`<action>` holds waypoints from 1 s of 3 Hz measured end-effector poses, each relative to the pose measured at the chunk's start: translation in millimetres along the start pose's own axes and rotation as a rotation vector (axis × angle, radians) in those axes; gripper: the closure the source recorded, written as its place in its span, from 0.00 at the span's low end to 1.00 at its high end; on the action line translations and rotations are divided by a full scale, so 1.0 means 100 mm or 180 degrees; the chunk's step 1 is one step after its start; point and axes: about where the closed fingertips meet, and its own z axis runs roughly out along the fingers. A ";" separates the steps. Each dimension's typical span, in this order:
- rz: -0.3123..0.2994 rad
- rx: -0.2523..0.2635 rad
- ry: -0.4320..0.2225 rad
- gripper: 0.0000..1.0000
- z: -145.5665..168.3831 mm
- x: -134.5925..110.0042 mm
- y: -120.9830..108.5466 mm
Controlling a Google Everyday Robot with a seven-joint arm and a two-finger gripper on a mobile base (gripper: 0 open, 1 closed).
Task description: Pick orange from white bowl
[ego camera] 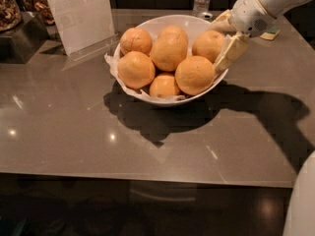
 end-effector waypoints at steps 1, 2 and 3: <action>0.0012 -0.0022 -0.0032 0.41 0.02 0.00 0.00; 0.0036 -0.0072 -0.0099 0.64 0.09 -0.01 0.02; 0.0037 -0.0072 -0.0103 0.87 0.08 -0.01 0.02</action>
Offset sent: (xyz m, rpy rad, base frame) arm -0.0100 0.0137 -0.0335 0.0813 0.0810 0.0368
